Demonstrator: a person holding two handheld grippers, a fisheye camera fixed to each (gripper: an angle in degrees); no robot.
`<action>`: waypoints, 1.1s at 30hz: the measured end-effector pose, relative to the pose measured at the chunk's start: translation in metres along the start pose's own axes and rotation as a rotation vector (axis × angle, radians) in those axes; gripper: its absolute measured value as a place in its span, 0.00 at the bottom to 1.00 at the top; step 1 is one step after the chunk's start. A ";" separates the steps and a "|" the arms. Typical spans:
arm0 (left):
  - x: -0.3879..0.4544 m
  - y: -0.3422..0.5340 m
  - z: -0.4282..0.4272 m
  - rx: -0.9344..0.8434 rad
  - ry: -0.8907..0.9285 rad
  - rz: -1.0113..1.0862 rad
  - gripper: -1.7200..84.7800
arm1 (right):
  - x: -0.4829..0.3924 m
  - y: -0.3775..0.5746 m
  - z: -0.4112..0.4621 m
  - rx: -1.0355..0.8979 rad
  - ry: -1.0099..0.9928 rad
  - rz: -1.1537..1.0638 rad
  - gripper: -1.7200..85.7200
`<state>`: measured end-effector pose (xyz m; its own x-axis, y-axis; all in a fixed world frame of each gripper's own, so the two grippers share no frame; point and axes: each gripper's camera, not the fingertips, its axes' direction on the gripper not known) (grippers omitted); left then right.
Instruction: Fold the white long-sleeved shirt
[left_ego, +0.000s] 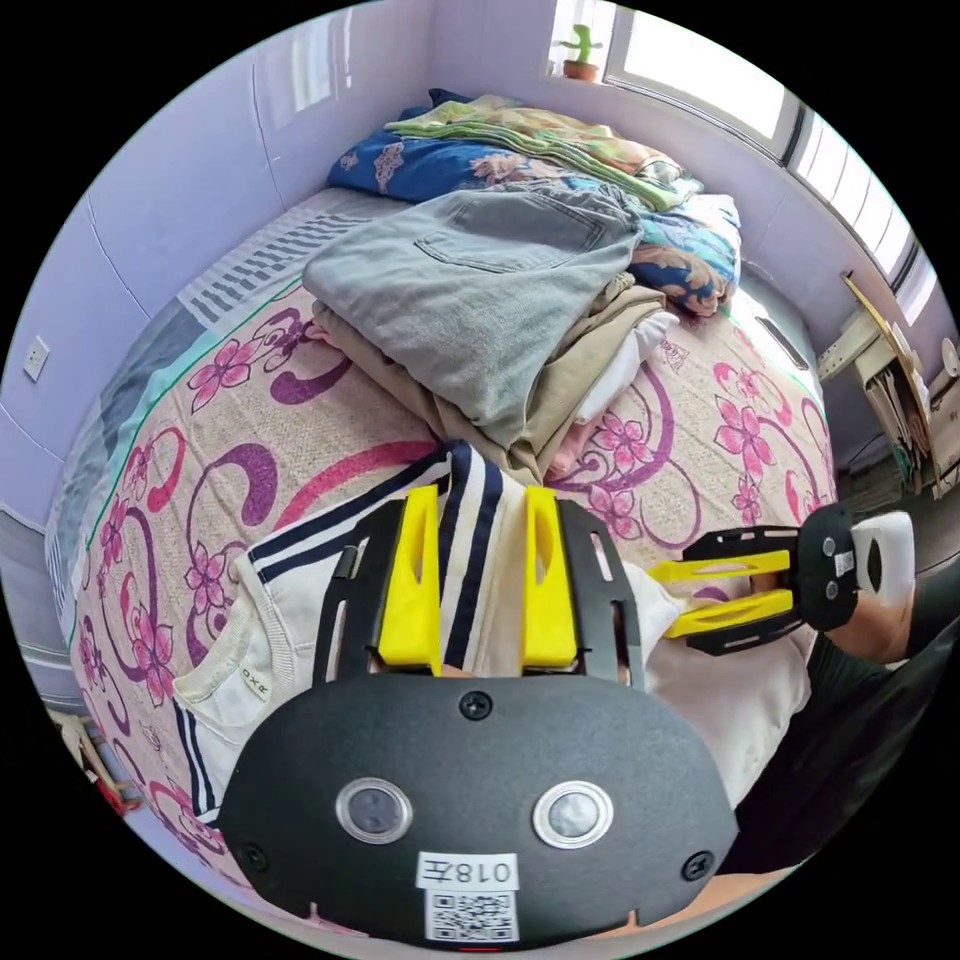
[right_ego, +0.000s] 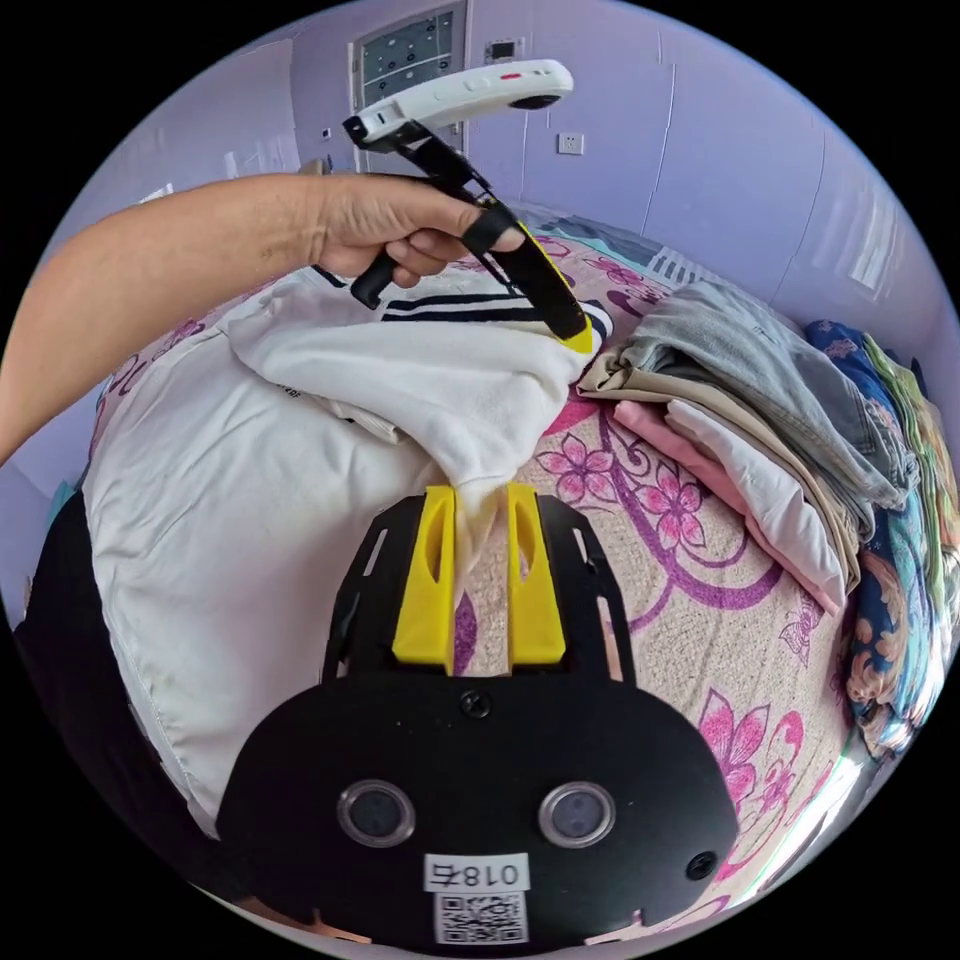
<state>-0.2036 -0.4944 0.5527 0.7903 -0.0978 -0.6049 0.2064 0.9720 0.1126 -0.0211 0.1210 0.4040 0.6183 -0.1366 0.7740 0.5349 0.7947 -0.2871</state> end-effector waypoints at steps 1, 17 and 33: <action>-0.001 -0.003 0.002 -0.002 -0.003 -0.005 0.12 | -0.003 0.001 0.001 0.000 0.027 -0.014 0.09; -0.062 0.055 -0.009 0.229 0.242 -0.335 0.18 | 0.059 0.039 -0.027 0.014 -0.140 0.324 0.11; -0.134 0.453 -0.035 0.292 -0.041 -0.816 0.02 | 0.075 0.035 -0.033 -0.068 -0.026 0.305 0.02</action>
<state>-0.2361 -0.0334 0.6566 0.3500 -0.7536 -0.5564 0.8534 0.5015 -0.1425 0.0626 0.1192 0.4330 0.7415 0.1177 0.6606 0.3650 0.7554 -0.5442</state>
